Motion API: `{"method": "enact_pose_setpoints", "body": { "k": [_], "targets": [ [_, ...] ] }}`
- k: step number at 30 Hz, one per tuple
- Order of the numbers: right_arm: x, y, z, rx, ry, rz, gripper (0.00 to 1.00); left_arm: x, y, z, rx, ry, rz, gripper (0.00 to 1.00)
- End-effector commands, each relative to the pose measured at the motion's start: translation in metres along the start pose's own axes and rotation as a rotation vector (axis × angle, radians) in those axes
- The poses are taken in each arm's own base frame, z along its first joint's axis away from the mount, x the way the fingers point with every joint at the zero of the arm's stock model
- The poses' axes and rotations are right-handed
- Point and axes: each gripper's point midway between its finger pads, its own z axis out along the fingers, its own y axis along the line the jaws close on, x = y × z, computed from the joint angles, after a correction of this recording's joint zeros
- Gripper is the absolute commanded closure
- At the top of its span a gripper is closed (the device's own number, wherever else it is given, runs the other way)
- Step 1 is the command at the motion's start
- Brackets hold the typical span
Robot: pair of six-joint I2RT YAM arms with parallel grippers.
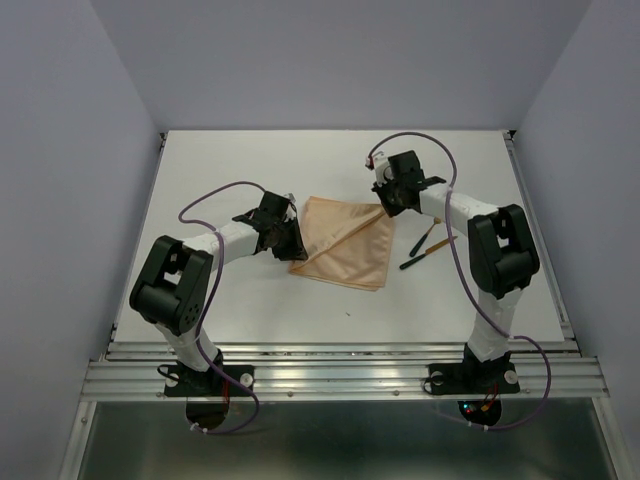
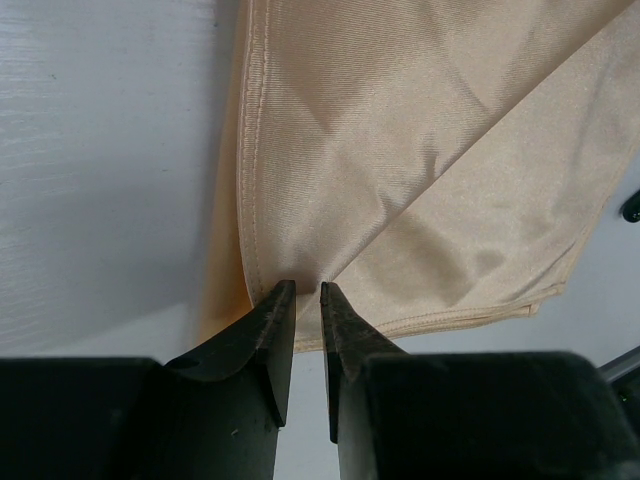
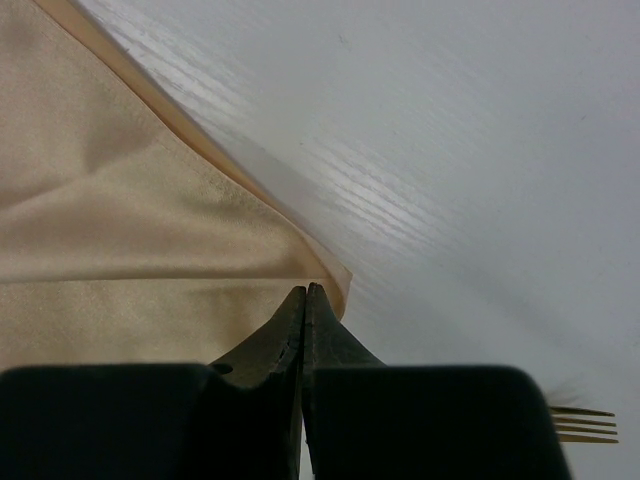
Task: Fold the napkin into a case and place the utensils inside
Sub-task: Smooth out the upper triangle-folded napkin at the center of the board.
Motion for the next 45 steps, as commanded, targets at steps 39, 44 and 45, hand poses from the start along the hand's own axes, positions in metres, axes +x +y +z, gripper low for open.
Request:
{"method": "enact_pose_setpoints", "body": {
  "k": [39, 44, 45],
  "targets": [
    [-0.031, -0.005, 0.012, -0.058, -0.019, -0.002, 0.95, -0.003, 0.0, -0.003, -0.007, -0.021, 0.015, 0.73],
    [-0.032, -0.004, 0.004, -0.053, -0.038, 0.002, 0.99, -0.002, 0.002, -0.003, -0.012, -0.019, 0.016, 0.73],
    [-0.03, -0.004, 0.003, -0.05, -0.036, 0.002, 0.99, -0.001, 0.003, -0.002, -0.013, -0.016, 0.015, 0.73]
  ]
}}
